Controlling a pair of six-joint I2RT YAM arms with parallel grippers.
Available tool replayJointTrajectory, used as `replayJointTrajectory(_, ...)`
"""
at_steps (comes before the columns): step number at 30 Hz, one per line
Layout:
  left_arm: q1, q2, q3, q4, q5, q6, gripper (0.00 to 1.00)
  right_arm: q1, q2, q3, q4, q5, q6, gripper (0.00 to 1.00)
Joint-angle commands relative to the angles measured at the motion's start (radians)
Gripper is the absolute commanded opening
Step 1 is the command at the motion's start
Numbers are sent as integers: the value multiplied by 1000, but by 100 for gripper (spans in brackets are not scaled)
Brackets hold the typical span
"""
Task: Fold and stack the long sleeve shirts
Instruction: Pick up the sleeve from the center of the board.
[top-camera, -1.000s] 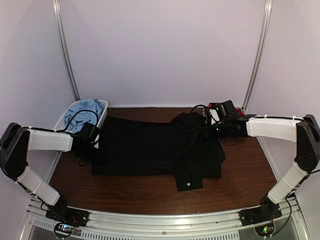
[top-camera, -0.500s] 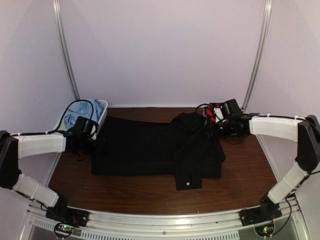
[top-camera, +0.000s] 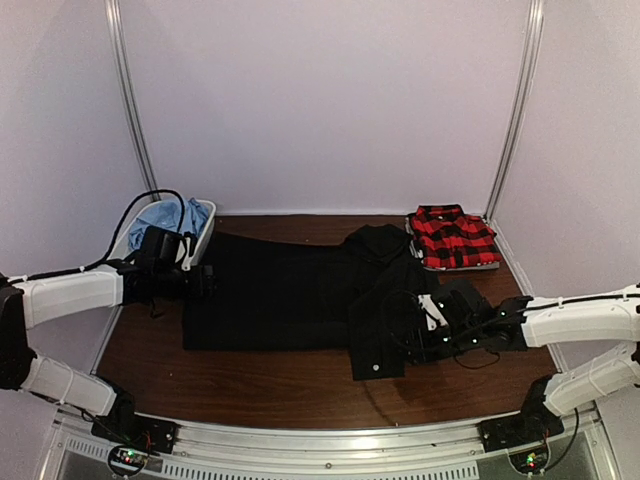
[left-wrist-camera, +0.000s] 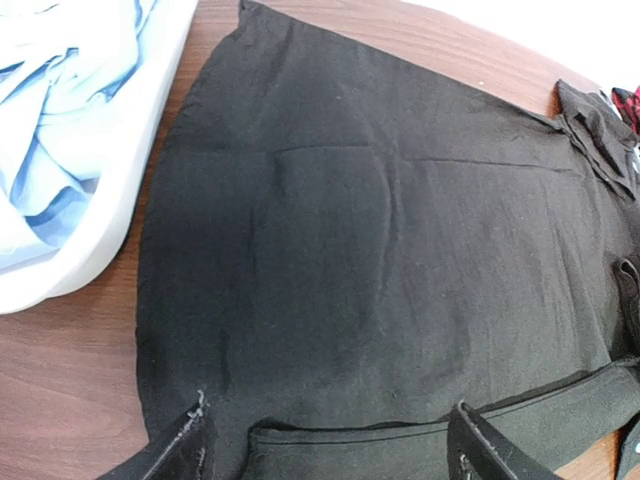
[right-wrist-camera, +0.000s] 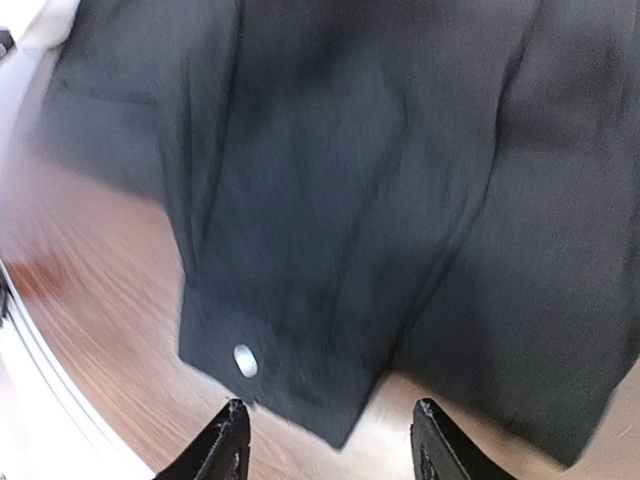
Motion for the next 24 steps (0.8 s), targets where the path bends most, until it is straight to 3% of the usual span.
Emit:
replayJointTrajectory(1, -3, -18, 20, 37, 44, 17, 81, 58, 6, -88, 139, 26, 144, 55)
replayJointTrajectory(15, -3, -31, 0, 34, 59, 24, 84, 81, 177, -145, 331, 5, 194, 47)
replayJointTrajectory(19, -3, -42, -1, 34, 62, 24, 87, 81, 196, -140, 335, 9, 189, 28)
replayJointTrajectory(24, -3, -60, 3, 48, 97, 28, 94, 81, 101, -108, 249, 60, 176, 5)
